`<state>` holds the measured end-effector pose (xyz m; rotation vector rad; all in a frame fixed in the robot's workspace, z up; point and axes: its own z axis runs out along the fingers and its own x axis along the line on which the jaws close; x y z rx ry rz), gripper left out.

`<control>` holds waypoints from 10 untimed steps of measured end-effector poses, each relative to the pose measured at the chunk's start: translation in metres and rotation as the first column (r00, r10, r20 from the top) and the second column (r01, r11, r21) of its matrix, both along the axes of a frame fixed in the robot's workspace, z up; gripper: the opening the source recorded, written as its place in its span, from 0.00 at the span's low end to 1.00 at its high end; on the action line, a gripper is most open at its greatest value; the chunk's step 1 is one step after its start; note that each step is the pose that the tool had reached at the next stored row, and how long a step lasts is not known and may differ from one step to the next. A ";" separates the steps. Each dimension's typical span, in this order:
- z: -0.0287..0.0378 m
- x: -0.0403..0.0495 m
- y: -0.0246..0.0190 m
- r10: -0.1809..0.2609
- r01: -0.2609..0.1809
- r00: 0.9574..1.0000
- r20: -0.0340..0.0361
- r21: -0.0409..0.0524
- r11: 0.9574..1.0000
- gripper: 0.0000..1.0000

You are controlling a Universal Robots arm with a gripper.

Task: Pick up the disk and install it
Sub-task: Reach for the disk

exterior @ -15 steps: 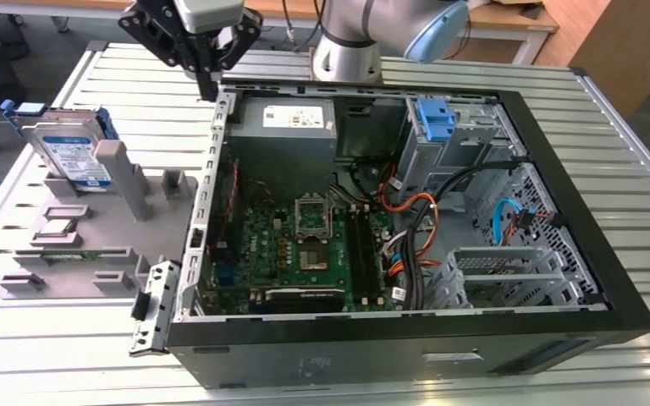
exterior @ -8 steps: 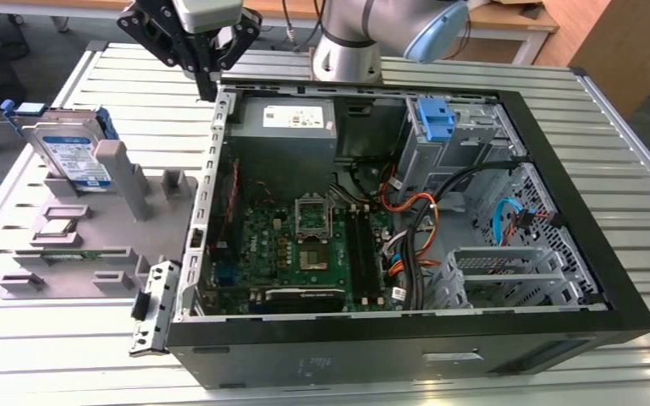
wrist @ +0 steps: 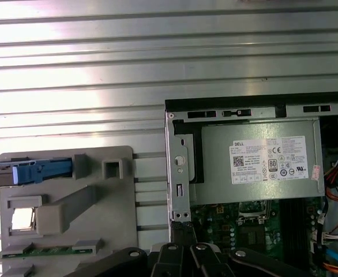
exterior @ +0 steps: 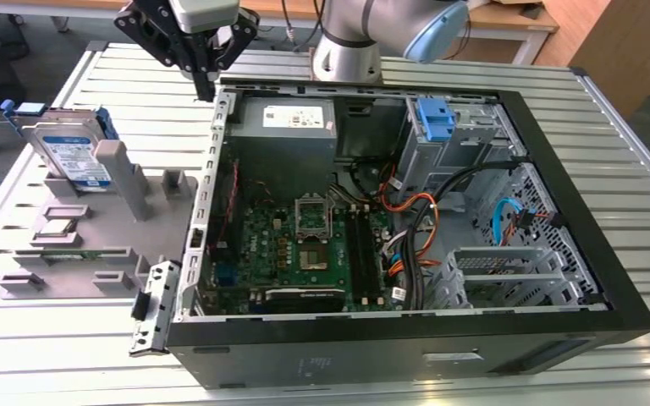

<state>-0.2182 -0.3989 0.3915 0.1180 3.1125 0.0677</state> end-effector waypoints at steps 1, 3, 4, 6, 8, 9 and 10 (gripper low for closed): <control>0.0000 0.0000 0.0000 0.000 0.000 1.000 0.000 0.000 1.000 0.11; 0.0000 0.0000 0.0000 0.000 0.000 1.000 0.000 0.000 1.000 0.11; 0.0000 0.0000 0.0000 0.000 0.000 1.000 0.000 0.000 1.000 0.11; 0.0000 -0.0001 0.0000 0.000 0.000 1.000 0.000 0.000 1.000 0.11; 0.0000 -0.0012 0.0000 0.000 0.000 1.000 0.000 0.000 1.000 0.11; 0.0000 -0.0022 0.0000 0.000 0.000 1.000 0.000 0.000 1.000 0.11; -0.0001 -0.0031 0.0000 0.000 0.000 1.000 0.000 0.000 1.000 0.11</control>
